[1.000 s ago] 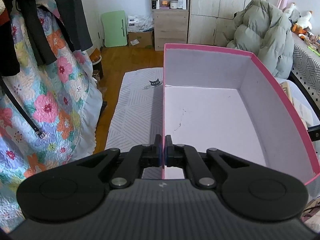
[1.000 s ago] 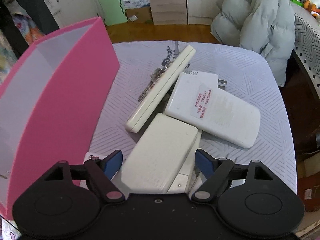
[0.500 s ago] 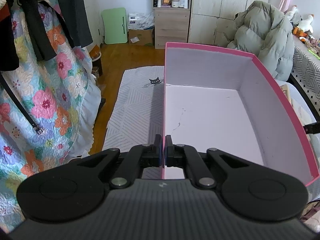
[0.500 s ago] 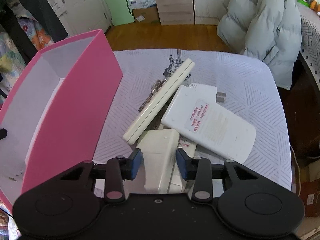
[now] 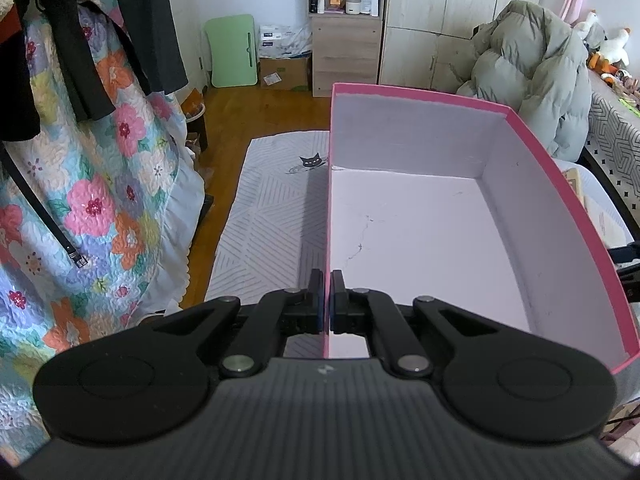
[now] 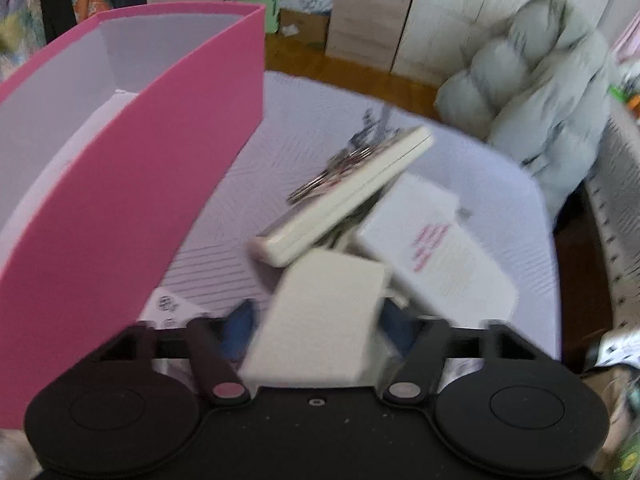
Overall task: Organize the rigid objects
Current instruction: 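Close the right gripper on the cream air-conditioner remote and lift it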
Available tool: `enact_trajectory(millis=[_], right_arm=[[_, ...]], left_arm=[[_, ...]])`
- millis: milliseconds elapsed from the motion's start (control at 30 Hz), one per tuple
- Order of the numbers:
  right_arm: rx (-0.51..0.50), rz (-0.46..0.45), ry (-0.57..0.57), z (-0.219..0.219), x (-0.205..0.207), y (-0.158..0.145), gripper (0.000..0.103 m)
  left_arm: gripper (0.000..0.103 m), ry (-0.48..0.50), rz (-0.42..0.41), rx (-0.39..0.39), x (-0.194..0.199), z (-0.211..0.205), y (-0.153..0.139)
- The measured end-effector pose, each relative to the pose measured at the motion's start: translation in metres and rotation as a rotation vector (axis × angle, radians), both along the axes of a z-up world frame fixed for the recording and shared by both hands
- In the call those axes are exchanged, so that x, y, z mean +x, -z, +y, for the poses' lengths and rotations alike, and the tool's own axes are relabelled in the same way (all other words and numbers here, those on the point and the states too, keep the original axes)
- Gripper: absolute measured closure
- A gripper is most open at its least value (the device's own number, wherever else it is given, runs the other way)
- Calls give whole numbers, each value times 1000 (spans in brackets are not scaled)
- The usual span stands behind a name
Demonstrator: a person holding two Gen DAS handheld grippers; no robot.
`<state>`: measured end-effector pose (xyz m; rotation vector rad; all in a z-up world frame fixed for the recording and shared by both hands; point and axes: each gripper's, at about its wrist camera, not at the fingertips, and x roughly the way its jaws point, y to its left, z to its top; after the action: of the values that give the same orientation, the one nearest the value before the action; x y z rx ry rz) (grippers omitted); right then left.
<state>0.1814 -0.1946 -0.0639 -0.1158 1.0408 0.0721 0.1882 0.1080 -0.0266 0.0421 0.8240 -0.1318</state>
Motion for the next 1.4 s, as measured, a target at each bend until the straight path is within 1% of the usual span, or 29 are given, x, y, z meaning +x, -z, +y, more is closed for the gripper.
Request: enact_trajectory(millis=[100, 200, 267, 433, 533, 567, 700, 833, 933, 1133, 1267, 1400], right_arm=[[89, 7, 45, -14, -2, -7, 40], [164, -16, 69, -24, -6, -17, 43], [211, -37, 78, -28, -10, -25, 44], [269, -87, 83, -32, -17, -40, 44], [295, -130, 84, -37, -25, -46, 45], [298, -143, 84, -37, -29, -48, 45], [301, -184, 68, -40, -36, -61, 45], [297, -212, 41, -39, -43, -72, 45], [302, -215, 26, -38, -45, -76, 45], [297, -221, 4, -35, -46, -77, 45], [298, -230, 3, -34, -46, -80, 45], [304, -264, -23, -31, -46, -95, 45]], left_arm=[[101, 0, 0, 6, 0, 1, 0], [101, -5, 7, 12, 0, 1, -1], [98, -3, 5, 29, -1, -1, -3], [98, 5, -17, 52, -3, -5, -10], [98, -15, -29, 46, -4, -3, -13], [101, -12, -32, 42, -4, -3, -14], [101, 0, -49, 49, -6, -5, -14], [101, -7, -43, 37, -6, -4, -14], [101, -22, -30, 11, -4, 0, -14], [101, -23, -31, 40, -4, -5, -13], [101, -30, -13, 29, -2, -3, -14], [100, -41, 17, 32, 2, -5, -13]])
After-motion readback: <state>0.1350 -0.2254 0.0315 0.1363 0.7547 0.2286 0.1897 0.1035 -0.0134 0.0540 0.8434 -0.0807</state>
